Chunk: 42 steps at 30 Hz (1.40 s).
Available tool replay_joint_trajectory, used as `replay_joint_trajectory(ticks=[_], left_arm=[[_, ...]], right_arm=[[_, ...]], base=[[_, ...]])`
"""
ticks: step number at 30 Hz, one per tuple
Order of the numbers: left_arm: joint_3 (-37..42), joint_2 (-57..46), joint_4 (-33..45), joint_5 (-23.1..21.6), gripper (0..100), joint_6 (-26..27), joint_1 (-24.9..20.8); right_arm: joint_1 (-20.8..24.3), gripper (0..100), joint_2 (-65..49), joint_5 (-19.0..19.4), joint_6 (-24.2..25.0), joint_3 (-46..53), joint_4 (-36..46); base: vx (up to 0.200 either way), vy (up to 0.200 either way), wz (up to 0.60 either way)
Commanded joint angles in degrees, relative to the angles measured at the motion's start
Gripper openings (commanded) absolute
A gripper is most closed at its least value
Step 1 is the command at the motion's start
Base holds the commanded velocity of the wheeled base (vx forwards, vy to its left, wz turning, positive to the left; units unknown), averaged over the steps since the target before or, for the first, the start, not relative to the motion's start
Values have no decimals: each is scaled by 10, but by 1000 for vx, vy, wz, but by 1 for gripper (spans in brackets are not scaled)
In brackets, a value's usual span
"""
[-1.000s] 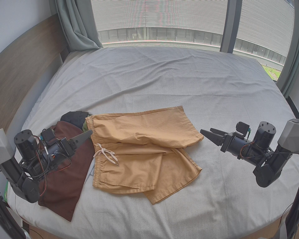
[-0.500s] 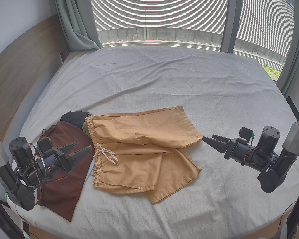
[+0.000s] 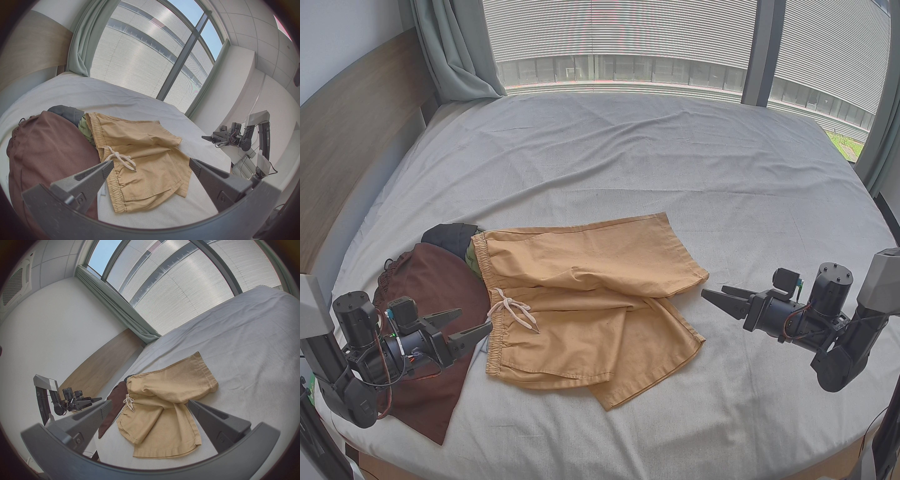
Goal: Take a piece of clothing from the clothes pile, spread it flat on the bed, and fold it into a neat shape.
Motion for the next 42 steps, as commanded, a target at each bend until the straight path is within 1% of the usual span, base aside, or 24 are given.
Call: replay_joint_trajectory(ticks=[1,12,17,37,42], left_arm=[[6,18,0,0,100,1,0],[7,18,0,-2,100,0,-1],[7,18,0,-1,100,0,-1],[6,14,-1,-1,100,0,-1],[5,12,-1,-1,100,0,0]], right_arm=[[-3,100,38,0,0,-1,0],[-4,100,68,-1,6,0,0],[-4,100,101,-27,5,-7,0],[0,100,188,-28,9,-30,0],[3,100,193,-27,11,-31,0]], base=[[0,0,0],[0,0,0],[0,0,0],[0,0,0],[0,0,0]])
